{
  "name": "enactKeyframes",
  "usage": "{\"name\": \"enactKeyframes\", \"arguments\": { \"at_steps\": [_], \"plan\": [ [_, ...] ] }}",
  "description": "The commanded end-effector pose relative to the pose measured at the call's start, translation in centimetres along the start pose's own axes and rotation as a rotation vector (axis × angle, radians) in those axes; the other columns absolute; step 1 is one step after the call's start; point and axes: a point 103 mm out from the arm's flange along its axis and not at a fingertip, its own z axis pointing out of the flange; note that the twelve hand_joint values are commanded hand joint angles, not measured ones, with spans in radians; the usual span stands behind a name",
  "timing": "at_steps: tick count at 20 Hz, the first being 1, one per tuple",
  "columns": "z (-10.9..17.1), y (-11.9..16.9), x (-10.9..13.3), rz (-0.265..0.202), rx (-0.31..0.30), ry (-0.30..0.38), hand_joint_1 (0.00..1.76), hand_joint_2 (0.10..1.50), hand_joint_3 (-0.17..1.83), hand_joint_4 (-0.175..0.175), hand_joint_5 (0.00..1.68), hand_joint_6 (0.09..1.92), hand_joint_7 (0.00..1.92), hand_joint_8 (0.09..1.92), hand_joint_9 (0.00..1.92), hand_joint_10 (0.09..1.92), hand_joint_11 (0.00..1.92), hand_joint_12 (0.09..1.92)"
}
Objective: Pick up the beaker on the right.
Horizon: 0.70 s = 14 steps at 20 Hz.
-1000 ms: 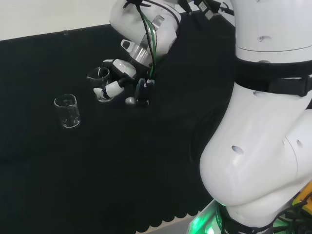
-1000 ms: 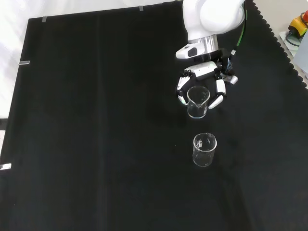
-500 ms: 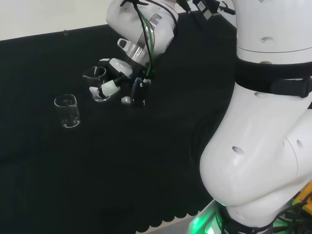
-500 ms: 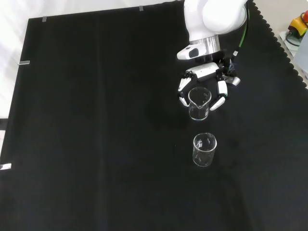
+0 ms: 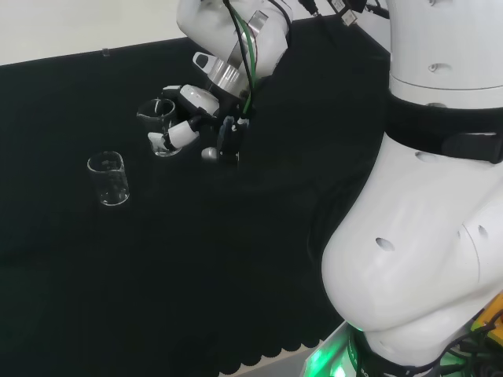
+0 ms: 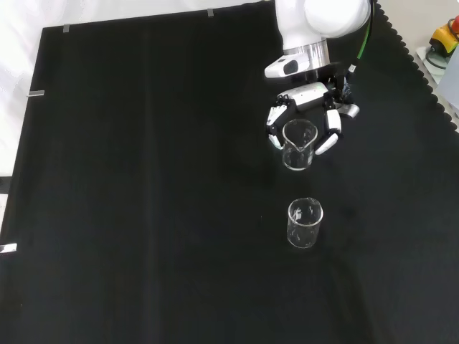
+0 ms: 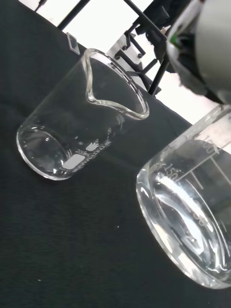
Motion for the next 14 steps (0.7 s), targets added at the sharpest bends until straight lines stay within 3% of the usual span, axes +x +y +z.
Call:
{"name": "enactKeyframes", "arguments": {
  "at_steps": [1, 14],
  "plan": [
    [-0.60, 0.18, 0.29, 0.002, -0.020, -0.004, 1.07, 0.48, 1.13, -0.175, 0.65, 1.45, 0.94, 1.56, 1.12, 1.21, 0.99, 1.33],
    [-0.09, 0.85, 0.86, -0.012, -0.028, -0.011, 1.08, 0.48, 1.13, -0.175, 0.65, 1.45, 0.94, 1.56, 1.13, 1.21, 1.00, 1.33]
  ]
}}
